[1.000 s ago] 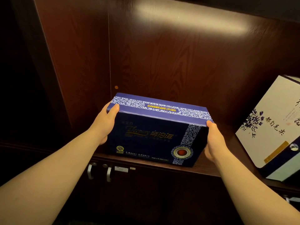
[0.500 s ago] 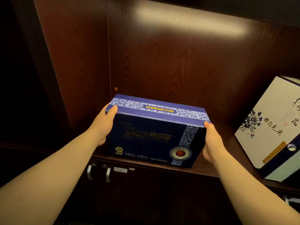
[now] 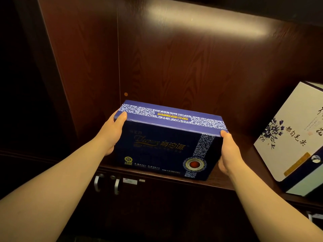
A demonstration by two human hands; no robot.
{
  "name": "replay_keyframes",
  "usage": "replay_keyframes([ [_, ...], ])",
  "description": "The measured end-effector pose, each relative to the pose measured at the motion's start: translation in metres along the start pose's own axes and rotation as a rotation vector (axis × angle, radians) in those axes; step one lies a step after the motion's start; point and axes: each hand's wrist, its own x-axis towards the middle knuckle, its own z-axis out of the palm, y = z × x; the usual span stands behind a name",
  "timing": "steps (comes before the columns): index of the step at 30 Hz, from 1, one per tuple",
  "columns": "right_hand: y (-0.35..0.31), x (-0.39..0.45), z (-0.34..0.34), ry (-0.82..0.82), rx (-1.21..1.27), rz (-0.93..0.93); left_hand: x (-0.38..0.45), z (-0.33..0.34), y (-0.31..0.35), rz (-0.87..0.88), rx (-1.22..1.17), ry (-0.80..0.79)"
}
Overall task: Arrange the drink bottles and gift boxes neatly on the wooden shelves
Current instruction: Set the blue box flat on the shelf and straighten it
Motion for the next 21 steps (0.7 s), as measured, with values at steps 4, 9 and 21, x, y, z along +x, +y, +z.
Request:
replay_keyframes([
  [4, -0.0009, -0.0015, -0.0007, -0.008, -0.005, -0.003, 0.0029, -0.0026, 0.0013, 0.003, 0.038, 0.031],
  [9, -0.0056, -0.0043, -0.0010, -0.021, -0.040, 0.003, 0.0085, -0.0078, 0.0025, 0.020, 0.097, 0.049],
  [21, -0.0023, -0.0068, -0.0034, -0.008, -0.028, 0.007, 0.0068, -0.0043, 0.0002, -0.012, 0.053, 0.051],
])
